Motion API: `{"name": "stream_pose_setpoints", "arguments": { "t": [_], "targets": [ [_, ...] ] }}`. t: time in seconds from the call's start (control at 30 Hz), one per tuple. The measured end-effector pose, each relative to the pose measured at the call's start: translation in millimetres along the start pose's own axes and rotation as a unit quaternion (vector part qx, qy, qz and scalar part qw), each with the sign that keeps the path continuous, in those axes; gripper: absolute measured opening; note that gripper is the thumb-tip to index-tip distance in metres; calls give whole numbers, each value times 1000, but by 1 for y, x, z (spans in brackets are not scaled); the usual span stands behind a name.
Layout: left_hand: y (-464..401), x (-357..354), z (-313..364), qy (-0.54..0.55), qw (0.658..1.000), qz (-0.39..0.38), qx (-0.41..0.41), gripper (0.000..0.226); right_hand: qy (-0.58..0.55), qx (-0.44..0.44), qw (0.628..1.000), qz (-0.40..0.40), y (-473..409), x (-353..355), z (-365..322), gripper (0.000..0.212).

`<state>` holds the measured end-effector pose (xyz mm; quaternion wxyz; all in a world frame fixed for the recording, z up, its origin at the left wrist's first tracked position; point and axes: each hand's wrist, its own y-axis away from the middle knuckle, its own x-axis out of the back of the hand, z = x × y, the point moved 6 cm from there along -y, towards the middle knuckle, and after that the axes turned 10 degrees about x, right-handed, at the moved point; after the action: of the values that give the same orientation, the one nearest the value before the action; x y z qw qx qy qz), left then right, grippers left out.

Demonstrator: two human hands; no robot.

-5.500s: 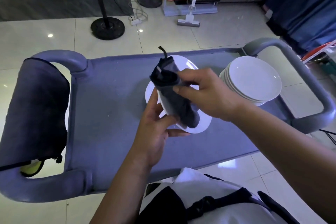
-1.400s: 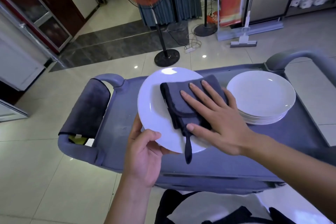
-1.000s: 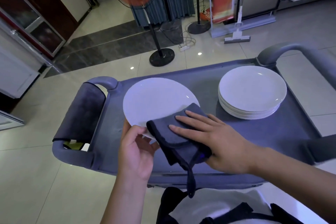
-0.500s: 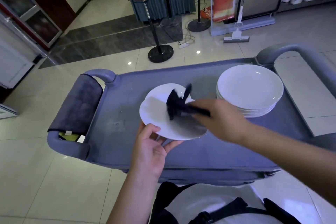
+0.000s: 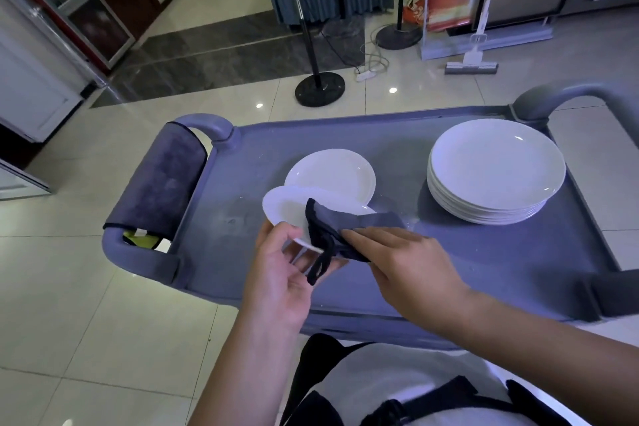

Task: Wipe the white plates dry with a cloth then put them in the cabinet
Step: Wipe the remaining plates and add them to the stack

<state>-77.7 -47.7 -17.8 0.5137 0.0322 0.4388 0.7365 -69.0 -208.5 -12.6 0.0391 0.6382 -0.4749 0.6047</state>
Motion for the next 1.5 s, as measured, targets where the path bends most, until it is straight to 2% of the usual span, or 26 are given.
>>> {"name": "stream_pose_setpoints", "arguments": {
  "t": [0.1,0.17,0.2,0.23,0.3,0.37,0.43,0.5,0.57,0.63,0.7,0.8,0.87,0.9,0.97,1.03,1.1,1.13,1.23,1.27,1.33,1.43,1.5],
  "targets": [
    [1,-7,17,-81,995,3,-54,47,-74,-36,997,6,-7,8,4,53],
    [0,-16,31,-137,988,-4,-70,50,-209,-154,966,2,-11,10,25,34],
    [-1,-21,37,-148,987,-19,-66,51,-322,-228,919,12,-10,7,38,26],
    [-4,-23,43,-152,986,-34,-64,47,-433,-297,850,31,-7,4,50,20],
    [-10,-18,55,-148,984,-42,-92,39,-565,-390,725,53,8,-3,67,17],
    [-17,-1,61,-152,978,-20,-141,38,-630,-430,644,53,25,-7,72,34],
    [-26,15,55,-171,974,-5,-152,48,-675,-440,590,58,40,-8,73,42],
    [-33,20,37,-181,977,-43,-104,73,-705,-442,552,63,50,-8,73,44],
    [-38,12,15,-154,980,-126,-31,87,-732,-435,520,71,54,-8,72,39],
    [-37,3,4,-128,972,-198,-3,80,-748,-433,497,78,53,-9,71,33],
    [-37,-4,2,-116,963,-242,-20,66,-747,-441,490,85,53,-13,70,36],
    [-34,-9,4,-87,965,-244,-35,42,-740,-475,464,108,55,-26,68,44],
    [-30,-6,6,-74,969,-233,-33,37,-734,-502,439,127,56,-37,65,44],
    [-27,-2,8,-70,971,-227,-34,41,-733,-517,419,140,57,-41,65,43],
    [-25,11,17,-73,973,-216,-44,61,-726,-543,390,161,60,-46,67,38],
    [-24,23,30,-78,972,-214,-56,68,-710,-557,394,175,61,-43,72,36],
    [-23,30,42,-84,967,-232,-61,67,-685,-562,424,187,58,-37,79,37],
    [-23,30,47,-90,964,-244,-61,64,-665,-560,456,189,54,-32,84,37],
    [-28,26,50,-134,959,-244,-53,40,-563,-559,591,143,32,-18,92,32],
    [-30,25,49,-160,957,-236,-48,36,-529,-565,621,124,20,-16,92,30],
    [-30,18,42,-240,938,-244,-58,36,-487,-573,651,100,-2,-13,90,27],
    [-23,6,46,-353,879,-303,-101,43,-442,-577,680,98,-32,-11,86,23],
    [-29,11,59,-359,877,-300,-109,47,-427,-559,703,105,-52,-4,80,16]
  ]
}}
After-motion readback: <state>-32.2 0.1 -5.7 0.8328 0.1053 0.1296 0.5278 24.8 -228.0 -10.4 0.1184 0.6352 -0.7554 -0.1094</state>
